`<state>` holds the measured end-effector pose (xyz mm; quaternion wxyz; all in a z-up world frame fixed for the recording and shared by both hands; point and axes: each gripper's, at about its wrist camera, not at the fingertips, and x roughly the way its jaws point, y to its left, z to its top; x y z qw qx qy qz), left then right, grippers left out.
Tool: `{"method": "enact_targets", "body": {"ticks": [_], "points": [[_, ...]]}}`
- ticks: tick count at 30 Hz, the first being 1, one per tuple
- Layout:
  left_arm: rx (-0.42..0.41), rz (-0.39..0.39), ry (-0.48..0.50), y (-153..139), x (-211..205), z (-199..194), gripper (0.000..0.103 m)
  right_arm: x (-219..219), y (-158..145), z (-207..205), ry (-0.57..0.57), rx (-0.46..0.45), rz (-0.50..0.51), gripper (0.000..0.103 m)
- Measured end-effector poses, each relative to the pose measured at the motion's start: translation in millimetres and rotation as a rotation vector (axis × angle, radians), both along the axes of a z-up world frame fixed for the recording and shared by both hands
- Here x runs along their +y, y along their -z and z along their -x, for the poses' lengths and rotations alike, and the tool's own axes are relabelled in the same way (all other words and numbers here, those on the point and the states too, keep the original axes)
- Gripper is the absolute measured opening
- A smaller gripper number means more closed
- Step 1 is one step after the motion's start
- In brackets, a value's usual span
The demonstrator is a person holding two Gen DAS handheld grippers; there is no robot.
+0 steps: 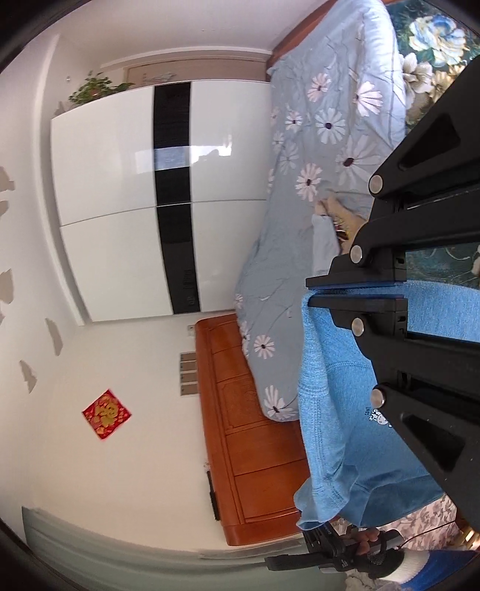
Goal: Fold clothes
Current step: 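Raise and shake out the sweater held between both grippers, then lower the sweater onto the bedspread and open both grippers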
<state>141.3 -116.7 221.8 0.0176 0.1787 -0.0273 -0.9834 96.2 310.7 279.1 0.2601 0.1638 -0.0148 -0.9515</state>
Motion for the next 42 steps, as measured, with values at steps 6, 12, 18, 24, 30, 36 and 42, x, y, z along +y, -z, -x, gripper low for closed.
{"method": "enact_targets", "body": {"ticks": [6,12,18,24,30,36,42], "points": [[-0.295,-0.017,-0.028,137,19,96,0.002,-21,139,106,0.062,-0.341,-0.150,0.002],[-0.491,-0.031,-0.046,236,39,153,0.002,-22,242,165,0.087,-0.560,-0.177,0.002],[-0.502,-0.084,-0.057,237,32,190,0.002,-5,272,205,0.154,-0.622,-0.109,0.002],[-0.580,-0.040,-0.034,264,55,233,0.002,7,312,237,0.233,-0.706,-0.111,0.002],[-0.677,-0.097,-0.057,308,45,245,0.003,13,350,247,0.245,-0.792,-0.084,0.002],[-0.687,-0.178,-0.020,308,35,239,0.006,9,349,245,0.228,-0.776,-0.120,0.002],[-0.634,-0.173,0.015,288,32,206,0.029,12,314,223,0.200,-0.665,-0.175,0.008]]}}
